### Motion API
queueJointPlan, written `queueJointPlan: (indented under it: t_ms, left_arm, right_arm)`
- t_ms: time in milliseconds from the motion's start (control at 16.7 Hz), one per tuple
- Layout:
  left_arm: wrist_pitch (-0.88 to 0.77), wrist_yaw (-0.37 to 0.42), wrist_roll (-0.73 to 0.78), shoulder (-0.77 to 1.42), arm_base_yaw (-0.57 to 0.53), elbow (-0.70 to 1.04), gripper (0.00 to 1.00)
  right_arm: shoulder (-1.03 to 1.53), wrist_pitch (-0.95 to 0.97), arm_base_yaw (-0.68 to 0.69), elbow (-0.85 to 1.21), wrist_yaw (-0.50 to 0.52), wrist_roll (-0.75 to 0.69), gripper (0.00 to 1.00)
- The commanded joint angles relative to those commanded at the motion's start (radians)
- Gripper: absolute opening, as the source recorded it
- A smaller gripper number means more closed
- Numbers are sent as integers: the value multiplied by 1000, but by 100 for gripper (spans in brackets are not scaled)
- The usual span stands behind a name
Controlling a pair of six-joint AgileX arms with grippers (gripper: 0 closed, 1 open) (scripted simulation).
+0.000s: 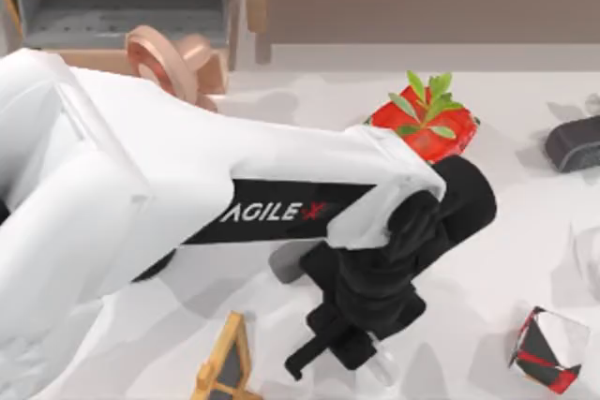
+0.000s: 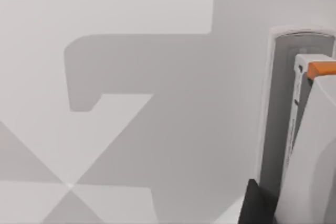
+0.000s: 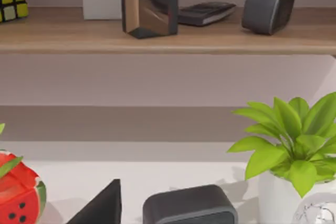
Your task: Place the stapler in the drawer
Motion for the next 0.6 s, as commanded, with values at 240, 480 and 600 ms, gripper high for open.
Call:
queueJointPlan:
  t_ms: [240,480,600]
  left_arm:
    - [0,0,0,0,0,0,0]
    - [-32,0,1,-14,0,20,0]
    - [-73,0,0,-30,0,42,0]
  right_arm:
    - [0,0,0,0,0,0,100]
    - [0,0,0,0,0,0,100]
    - [0,0,0,0,0,0,100]
